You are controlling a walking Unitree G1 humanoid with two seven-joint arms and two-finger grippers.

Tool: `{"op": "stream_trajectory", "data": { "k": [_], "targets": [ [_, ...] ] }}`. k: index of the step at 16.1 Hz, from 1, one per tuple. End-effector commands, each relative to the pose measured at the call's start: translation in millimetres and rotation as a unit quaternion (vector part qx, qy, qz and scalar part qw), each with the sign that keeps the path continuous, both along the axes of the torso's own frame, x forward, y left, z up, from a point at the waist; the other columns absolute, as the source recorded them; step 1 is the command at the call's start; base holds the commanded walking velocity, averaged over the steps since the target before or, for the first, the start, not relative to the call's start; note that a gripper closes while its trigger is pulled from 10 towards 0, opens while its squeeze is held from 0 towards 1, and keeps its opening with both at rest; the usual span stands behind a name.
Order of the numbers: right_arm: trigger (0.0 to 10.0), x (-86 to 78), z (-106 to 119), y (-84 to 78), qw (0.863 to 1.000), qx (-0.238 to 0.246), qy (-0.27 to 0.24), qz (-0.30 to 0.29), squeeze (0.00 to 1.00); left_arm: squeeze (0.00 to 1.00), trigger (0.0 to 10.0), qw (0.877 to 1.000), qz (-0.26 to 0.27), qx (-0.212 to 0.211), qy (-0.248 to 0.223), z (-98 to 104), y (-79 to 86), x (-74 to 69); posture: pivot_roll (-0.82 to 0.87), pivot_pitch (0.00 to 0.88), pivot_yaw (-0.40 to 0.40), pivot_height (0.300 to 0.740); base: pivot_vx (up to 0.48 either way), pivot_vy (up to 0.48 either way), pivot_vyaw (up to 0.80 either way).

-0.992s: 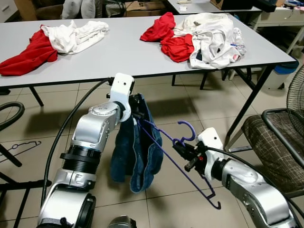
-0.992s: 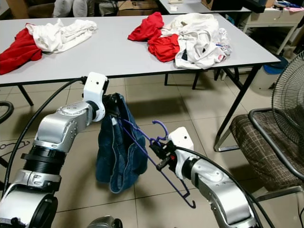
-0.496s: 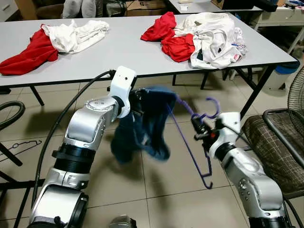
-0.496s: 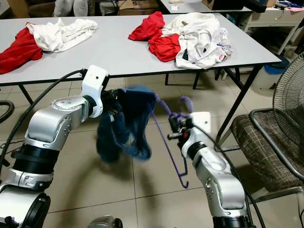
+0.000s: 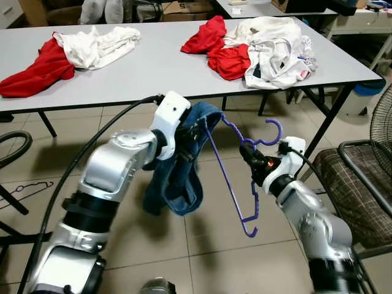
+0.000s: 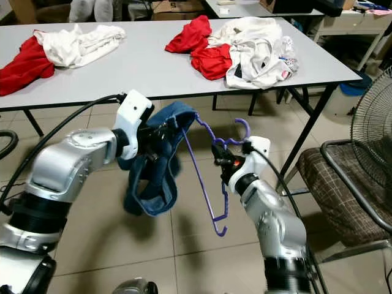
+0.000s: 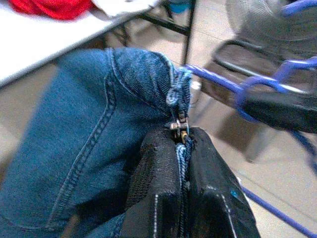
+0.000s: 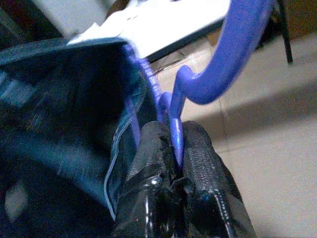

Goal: Hang hanger

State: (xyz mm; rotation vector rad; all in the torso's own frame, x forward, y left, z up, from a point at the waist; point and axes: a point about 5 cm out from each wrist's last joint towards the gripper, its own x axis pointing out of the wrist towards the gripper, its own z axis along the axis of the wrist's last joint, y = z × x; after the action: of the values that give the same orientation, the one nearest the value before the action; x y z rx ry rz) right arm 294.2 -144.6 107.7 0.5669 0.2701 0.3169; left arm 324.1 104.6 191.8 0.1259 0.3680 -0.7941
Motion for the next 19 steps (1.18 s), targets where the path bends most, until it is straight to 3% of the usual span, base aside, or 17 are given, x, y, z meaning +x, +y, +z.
{"op": "stream_trajectory", "data": {
  "k": [1, 3, 4, 5, 6, 7, 8, 10, 12, 14, 17, 18, 19],
  "targets": [
    [10.0, 5.4, 2.8, -14.6, 0.998, 0.043, 0.01, -0.046, 0.0, 0.0, 1.3, 0.999, -0.038, -0.025, -0.007, 18.7, -1.9, -4.5, 0.03, 0.0, 0.006, 0.74, 0.0, 0.0, 0.0],
    [10.0, 9.8, 7.6, -16.2, 0.995, 0.08, 0.006, -0.058, 0.0, 0.0, 1.8, 0.998, -0.061, -0.026, 0.004, 23.1, 0.5, -8.8, 0.03, 0.0, 0.004, 0.74, 0.0, 0.0, 0.0],
    [10.0, 16.1, 12.0, -18.8, 0.99, 0.117, 0.008, -0.074, 0.0, 0.0, 3.3, 0.996, -0.082, -0.033, 0.014, 28.8, 0.6, -12.7, 0.04, 0.0, -0.006, 0.74, 0.0, 0.0, 0.0],
    [10.0, 22.9, 16.3, -18.7, 0.98, 0.177, 0.018, -0.091, 0.0, 0.0, 4.4, 0.997, -0.069, -0.033, 0.008, 29.6, -0.6, -9.0, 0.04, 0.0, -0.013, 0.74, 0.0, 0.0, 0.0],
    [10.0, 25.7, 20.1, -15.0, 0.974, 0.208, 0.023, -0.082, 0.0, 0.0, 4.2, 0.999, -0.033, -0.012, -0.011, 24.1, 0.6, -0.1, 0.04, 0.0, -0.016, 0.74, 0.0, 0.0, 0.0],
    [10.0, 25.0, 23.5, -10.3, 0.977, 0.201, 0.017, -0.061, 0.0, 0.0, 3.5, 1.0, -0.012, 0.0, -0.022, 20.8, 1.9, 4.6, 0.03, 0.0, -0.016, 0.74, 0.0, 0.0, 0.0],
    [10.0, 24.1, 24.7, -9.0, 0.98, 0.193, 0.013, -0.055, 0.0, 0.0, 3.0, 1.0, -0.011, -0.015, -0.019, 23.0, -1.2, 4.2, 0.03, 0.0, -0.016, 0.74, 0.0, 0.0, 0.0],
    [10.0, 25.6, 25.8, -11.1, 0.975, 0.21, 0.012, -0.066, 0.0, 0.0, 3.0, 0.998, -0.042, -0.041, -0.003, 27.9, -9.9, -3.9, 0.03, 0.0, -0.017, 0.74, 0.0, 0.0, 0.0],
    [10.0, 31.2, 26.1, -16.0, 0.97, 0.224, 0.012, -0.098, 0.0, 0.0, 2.8, 0.99, -0.105, -0.085, 0.034, 31.4, -26.4, -18.5, 0.03, 0.0, -0.02, 0.74, 0.0, 0.0, 0.0],
    [10.0, 36.4, 28.2, -19.8, 0.961, 0.247, 0.011, -0.126, 0.0, 0.0, 2.6, 0.982, -0.148, -0.102, 0.062, 34.9, -35.9, -28.8, 0.03, 0.0, -0.02, 0.74, 0.0, 0.0, 0.0],
    [10.0, 43.5, 33.5, -28.1, 0.94, 0.299, 0.006, -0.163, 0.0, 0.0, 2.7, 0.981, -0.164, -0.065, 0.084, 23.7, -32.8, -36.2, 0.04, 0.0, -0.017, 0.74, 0.0, 0.0, 0.0],
    [10.0, 47.5, 37.2, -31.1, 0.927, 0.331, 0.002, -0.176, 0.0, 0.0, 2.7, 0.982, -0.16, -0.055, 0.09, 16.8, -32.2, -37.1, 0.04, 0.0, -0.016, 0.74, 0.0, 0.0, 0.0],
    [10.0, 50.0, 39.2, -30.8, 0.928, 0.329, -0.002, -0.178, 0.0, 0.0, 2.7, 0.981, -0.16, -0.058, 0.089, 15.8, -35.5, -37.4, 0.04, 0.0, -0.018, 0.74, 0.0, 0.0, 0.0]
  ]
}}
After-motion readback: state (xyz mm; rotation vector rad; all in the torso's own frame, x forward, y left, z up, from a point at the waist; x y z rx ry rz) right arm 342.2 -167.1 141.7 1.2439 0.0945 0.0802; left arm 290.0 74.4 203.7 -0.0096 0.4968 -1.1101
